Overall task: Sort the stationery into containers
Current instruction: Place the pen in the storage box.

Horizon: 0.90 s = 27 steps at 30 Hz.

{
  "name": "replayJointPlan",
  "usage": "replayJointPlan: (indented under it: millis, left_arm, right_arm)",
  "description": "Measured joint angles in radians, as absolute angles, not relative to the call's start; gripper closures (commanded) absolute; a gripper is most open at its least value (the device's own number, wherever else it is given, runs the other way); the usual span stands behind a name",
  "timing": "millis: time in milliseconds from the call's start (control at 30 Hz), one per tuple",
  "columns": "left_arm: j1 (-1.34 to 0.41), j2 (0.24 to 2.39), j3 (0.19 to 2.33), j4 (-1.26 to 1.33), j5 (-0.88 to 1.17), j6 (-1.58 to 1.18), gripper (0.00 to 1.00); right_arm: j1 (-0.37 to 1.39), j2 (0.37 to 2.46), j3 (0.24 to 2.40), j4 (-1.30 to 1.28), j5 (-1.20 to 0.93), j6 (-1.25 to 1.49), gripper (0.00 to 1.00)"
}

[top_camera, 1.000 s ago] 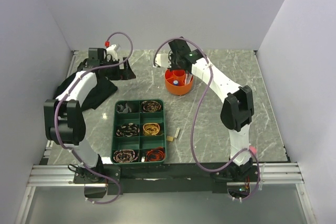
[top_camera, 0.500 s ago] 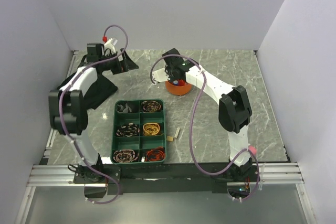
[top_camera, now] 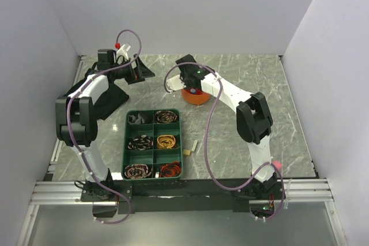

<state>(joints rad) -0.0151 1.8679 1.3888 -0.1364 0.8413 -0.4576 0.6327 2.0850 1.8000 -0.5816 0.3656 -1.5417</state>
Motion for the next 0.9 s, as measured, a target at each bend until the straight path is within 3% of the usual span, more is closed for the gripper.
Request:
replayJointPlan:
  millis: [167,300,400,900]
  left_arm:
    - [-0.015,1.86,1.387,-0.134,0.841,-0.458,0.0]
    - [-0.015,1.86,1.387,-0.134,0.841,-0.458,0.01]
    - [-0.015,1.86,1.387,-0.134,0.841,-0.458,0.0]
    - [-0.015,1.86,1.398,-0.139,0.841,-0.458,0.01]
  right_arm:
    - [0.635,2.086,1.799,-0.575,0.377,-1.567,0.91]
    - [0.635,2.086,1.787,-0.555,0.383,-1.588,0.68]
    - [0.636,2.084,1.748,-0.497,0.389,-1.601,0.62]
    - [0.634,1.987,1.689,-0.393,0.409,-1.606,0.53]
